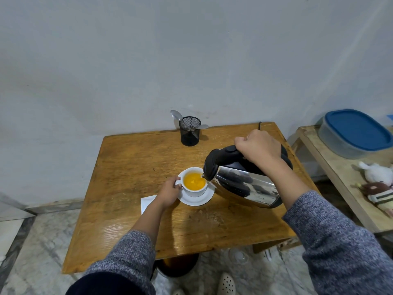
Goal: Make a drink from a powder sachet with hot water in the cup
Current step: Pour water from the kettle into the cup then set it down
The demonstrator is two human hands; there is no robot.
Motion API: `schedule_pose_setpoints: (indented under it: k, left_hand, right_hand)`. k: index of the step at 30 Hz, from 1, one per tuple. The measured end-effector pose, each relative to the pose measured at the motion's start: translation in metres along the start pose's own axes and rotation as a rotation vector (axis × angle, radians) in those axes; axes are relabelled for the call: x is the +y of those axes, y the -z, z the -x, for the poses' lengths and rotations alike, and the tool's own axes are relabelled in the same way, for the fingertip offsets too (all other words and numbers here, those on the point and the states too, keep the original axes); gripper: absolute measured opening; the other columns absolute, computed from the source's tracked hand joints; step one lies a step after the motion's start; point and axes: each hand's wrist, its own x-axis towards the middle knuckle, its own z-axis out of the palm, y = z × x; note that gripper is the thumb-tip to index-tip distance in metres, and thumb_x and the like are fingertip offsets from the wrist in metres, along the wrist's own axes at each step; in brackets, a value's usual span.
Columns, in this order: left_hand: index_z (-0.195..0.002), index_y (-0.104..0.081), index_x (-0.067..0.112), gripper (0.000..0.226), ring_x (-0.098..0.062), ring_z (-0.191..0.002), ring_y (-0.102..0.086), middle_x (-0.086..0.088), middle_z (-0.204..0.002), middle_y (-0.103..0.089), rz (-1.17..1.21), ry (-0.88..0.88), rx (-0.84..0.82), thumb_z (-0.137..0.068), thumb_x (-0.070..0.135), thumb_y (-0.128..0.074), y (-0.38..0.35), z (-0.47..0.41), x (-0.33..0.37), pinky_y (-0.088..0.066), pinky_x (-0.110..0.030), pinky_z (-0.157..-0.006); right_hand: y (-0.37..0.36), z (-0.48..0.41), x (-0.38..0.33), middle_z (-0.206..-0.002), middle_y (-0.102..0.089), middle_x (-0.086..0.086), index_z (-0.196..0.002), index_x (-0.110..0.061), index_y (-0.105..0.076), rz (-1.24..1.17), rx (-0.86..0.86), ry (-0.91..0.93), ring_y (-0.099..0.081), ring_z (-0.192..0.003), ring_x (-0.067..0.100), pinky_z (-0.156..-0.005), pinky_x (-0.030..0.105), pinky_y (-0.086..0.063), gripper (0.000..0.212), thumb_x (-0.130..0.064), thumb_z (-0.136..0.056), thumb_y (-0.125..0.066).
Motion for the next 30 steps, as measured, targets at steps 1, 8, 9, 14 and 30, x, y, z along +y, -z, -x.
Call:
schedule_pose_setpoints:
  k: [1, 8, 9, 14, 30]
  left_hand:
    - [-0.118, -0.053, 0.010, 0.026, -0.020, -0.102, -0.049, -0.016, -0.124, -0.056, -0.001, 0.000, -0.001, -0.094, 0.009, -0.043, 0.0001, 0.0002, 0.0003, -0.038, -0.030, -0.085]
    - [-0.121, -0.052, 0.010, 0.029, -0.021, -0.102, -0.048, -0.016, -0.125, -0.056, -0.015, 0.005, 0.000, -0.094, 0.010, -0.042, -0.0008, 0.0004, 0.0006, -0.038, -0.031, -0.085]
    - [-0.121, -0.052, 0.010, 0.028, -0.020, -0.102, -0.048, -0.016, -0.125, -0.056, -0.009, 0.006, -0.001, -0.094, 0.010, -0.042, -0.0010, 0.0005, 0.0015, -0.038, -0.030, -0.085]
    - [-0.121, -0.052, 0.010, 0.028, -0.020, -0.102, -0.048, -0.015, -0.124, -0.056, 0.004, 0.003, 0.001, -0.094, 0.010, -0.042, -0.0009, 0.0026, 0.0028, -0.037, -0.030, -0.085]
    - [-0.124, -0.050, 0.009, 0.030, -0.019, -0.103, -0.047, -0.015, -0.127, -0.055, 0.004, 0.015, -0.003, -0.095, 0.010, -0.043, -0.0008, 0.0024, 0.0030, -0.039, -0.031, -0.087]
  right_hand:
    - [0.0000, -0.0002, 0.0000, -0.048, -0.037, -0.001, -0.048, -0.013, -0.041, 0.000, 0.001, -0.001, -0.035, -0.045, 0.019, -0.047, 0.024, -0.025, 0.038, -0.029, -0.082, -0.043]
    - [-0.0015, -0.0013, -0.0009, -0.048, -0.038, 0.000, -0.047, -0.012, -0.041, -0.005, -0.006, 0.004, -0.036, -0.045, 0.020, -0.047, 0.025, -0.026, 0.038, -0.028, -0.081, -0.042]
    - [-0.0013, -0.0020, -0.0009, -0.048, -0.038, 0.000, -0.047, -0.012, -0.041, -0.007, -0.005, 0.006, -0.036, -0.045, 0.020, -0.047, 0.025, -0.026, 0.038, -0.028, -0.081, -0.042]
    - [0.0006, -0.0030, -0.0013, -0.049, -0.038, 0.000, -0.048, -0.012, -0.044, 0.002, 0.003, 0.018, -0.037, -0.045, 0.020, -0.047, 0.025, -0.027, 0.038, -0.029, -0.082, -0.043]
    - [0.0008, -0.0021, -0.0007, -0.051, -0.044, 0.001, -0.051, -0.011, -0.049, -0.010, 0.003, 0.006, -0.041, -0.048, 0.021, -0.049, 0.025, -0.029, 0.038, -0.030, -0.083, -0.042]
